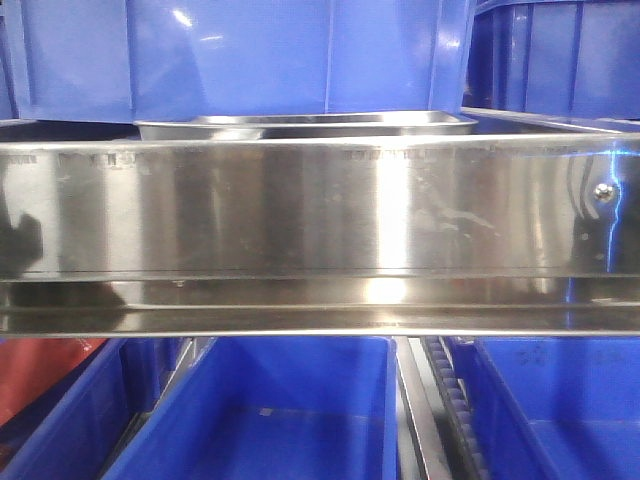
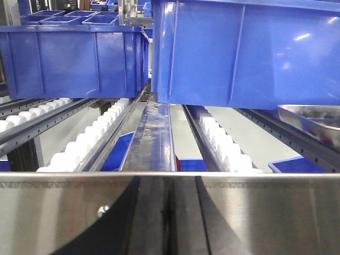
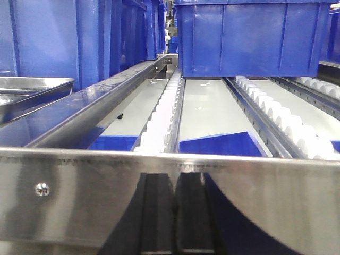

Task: Stack silver trays without gaps
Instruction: 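Raise both grippers toward the silver tray on the upper shelf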

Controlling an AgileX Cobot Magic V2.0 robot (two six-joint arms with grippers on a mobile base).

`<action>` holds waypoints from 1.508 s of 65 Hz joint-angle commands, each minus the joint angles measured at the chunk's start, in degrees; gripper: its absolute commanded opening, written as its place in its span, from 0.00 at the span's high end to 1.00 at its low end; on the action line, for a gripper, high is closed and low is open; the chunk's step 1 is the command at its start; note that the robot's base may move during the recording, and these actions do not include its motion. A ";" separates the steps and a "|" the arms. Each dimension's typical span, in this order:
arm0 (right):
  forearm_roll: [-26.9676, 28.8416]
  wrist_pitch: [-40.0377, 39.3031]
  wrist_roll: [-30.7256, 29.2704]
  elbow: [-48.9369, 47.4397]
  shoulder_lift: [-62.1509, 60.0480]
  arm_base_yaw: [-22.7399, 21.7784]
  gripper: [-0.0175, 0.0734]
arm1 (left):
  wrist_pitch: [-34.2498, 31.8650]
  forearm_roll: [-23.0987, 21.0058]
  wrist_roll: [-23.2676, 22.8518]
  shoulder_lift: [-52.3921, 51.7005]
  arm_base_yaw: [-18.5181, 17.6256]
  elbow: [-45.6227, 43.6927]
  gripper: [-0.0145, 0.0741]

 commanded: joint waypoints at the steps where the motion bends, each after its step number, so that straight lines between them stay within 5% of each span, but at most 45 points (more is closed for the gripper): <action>1: 0.08 -0.67 -0.16 -0.05 -0.20 -0.18 0.90 | -0.77 -0.33 -0.47 -0.18 -0.32 -0.16 0.82; 47: 0.08 -1.58 -0.16 -0.05 -0.20 -0.18 0.90 | -2.87 -0.33 -0.47 -0.18 -0.32 -0.16 0.82; 65: 0.08 -28.00 -0.16 -0.75 -0.20 -0.18 0.90 | -10.63 -0.66 -0.47 -0.18 -0.32 -3.66 0.82; 83: 0.08 -12.97 -0.16 -19.78 1.55 -0.18 0.90 | 5.29 1.35 -0.47 1.04 -0.26 -19.66 0.82; 98: 0.56 6.39 -0.16 -33.94 13.80 -0.18 0.90 | 20.83 1.68 -0.47 13.38 -0.26 -33.07 0.82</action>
